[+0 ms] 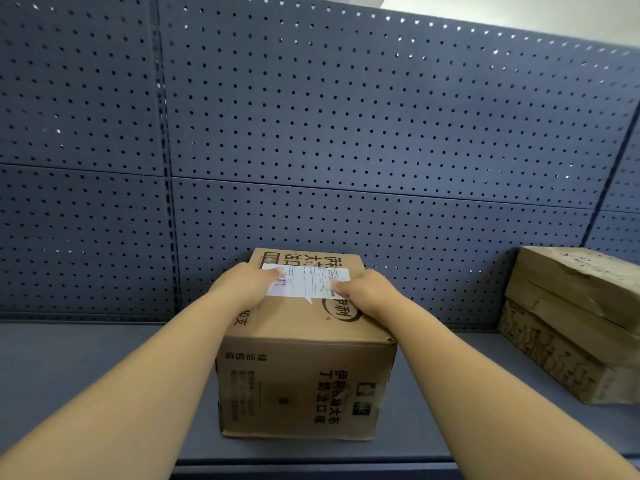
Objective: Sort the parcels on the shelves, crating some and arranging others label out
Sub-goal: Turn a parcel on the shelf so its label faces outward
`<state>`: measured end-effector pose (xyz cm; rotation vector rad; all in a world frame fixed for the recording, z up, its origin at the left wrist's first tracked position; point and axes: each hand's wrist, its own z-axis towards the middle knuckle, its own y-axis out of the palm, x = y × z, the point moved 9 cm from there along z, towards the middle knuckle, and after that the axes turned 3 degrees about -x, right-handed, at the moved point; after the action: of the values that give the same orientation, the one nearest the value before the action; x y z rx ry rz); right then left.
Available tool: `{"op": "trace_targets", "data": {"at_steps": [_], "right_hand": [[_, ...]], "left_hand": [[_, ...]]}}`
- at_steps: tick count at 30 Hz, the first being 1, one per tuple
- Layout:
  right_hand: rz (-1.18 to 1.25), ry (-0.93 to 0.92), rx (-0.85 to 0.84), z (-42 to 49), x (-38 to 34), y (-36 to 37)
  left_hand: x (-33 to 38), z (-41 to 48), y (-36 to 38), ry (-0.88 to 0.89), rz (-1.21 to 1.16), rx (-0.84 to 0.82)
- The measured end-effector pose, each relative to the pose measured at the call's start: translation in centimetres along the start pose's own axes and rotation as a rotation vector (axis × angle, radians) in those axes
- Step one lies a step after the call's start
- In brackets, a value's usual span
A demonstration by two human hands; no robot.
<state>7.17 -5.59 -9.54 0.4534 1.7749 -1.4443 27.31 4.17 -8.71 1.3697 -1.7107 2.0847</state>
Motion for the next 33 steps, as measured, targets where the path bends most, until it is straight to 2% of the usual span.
{"op": "trace_targets", "data": {"at_steps": [6,14,18,25,33], "right_hand": [[0.245,-0.035,0.095,-2.4,-0.8,-1.8],[0.380,-0.072,0.238,-3.6,-2.4,-4.9],[0.453,-0.074,0.281,-4.1,-2.4,-5.6],[0.369,-0.038,0.267,-4.6,-0.4,-4.1],[0.322,-0.068,0.334,-4.8,0.5,-4.9]], "left_hand": [[-0.7,-1.4,-1.9,-0.017,-0.179,0.107],[0.4,-2.6,-5.1,0.075,-0.364,0.291],[0.7,-3.7,-5.0,0.082,-0.498,0.324],[-1.3,-4.3,-2.9,0.005,-0.410,0.274],[-1.7,-4.1,-3.1,-0.014,-0.380,0.331]]}}
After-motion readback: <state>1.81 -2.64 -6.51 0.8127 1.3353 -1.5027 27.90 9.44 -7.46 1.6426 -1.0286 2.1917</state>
